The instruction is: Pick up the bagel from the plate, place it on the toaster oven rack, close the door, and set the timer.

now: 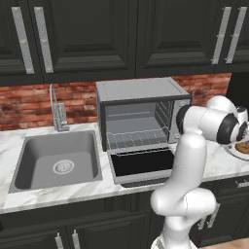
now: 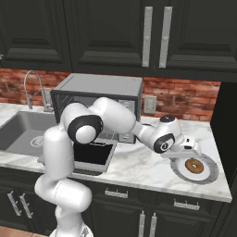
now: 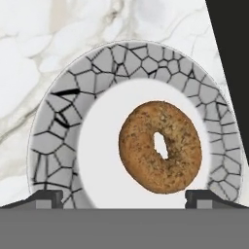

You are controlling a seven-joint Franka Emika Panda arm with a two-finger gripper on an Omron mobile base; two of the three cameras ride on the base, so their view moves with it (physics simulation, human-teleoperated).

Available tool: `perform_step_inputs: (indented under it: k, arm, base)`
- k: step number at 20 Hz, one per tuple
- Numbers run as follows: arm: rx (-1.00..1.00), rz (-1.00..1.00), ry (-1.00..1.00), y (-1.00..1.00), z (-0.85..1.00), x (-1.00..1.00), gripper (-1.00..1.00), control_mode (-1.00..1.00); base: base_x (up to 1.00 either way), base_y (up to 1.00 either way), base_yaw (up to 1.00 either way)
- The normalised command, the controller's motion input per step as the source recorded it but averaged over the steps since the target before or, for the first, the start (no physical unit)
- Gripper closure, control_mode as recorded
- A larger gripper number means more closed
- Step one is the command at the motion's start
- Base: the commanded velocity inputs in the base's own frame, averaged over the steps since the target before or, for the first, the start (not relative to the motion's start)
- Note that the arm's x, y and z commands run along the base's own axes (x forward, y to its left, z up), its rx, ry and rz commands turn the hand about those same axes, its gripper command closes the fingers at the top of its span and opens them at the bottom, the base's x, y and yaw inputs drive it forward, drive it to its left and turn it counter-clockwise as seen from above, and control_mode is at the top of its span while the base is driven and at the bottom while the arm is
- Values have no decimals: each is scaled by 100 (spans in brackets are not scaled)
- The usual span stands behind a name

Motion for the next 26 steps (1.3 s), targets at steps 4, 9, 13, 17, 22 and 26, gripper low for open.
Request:
perform_step_inputs:
  k: [4, 9, 13, 17, 22, 26]
  arm:
    - [-1, 0, 0, -8, -10, 24, -100, -100]
    - [-2, 0, 0, -22, -10, 14, -100, -100]
    - [-1, 0, 0, -13, -13, 6, -100, -100]
    - [0, 0, 0, -14, -9, 0, -100, -100]
    - [0, 0, 0, -10, -9, 0, -100, -100]
    - [0, 0, 0, -1, -26, 0, -100, -100]
  base:
    - [0, 0, 0]
    - [0, 0, 0]
    - [0, 0, 0]
    - [0, 0, 0]
    - [0, 0, 0]
    - [0, 0, 0]
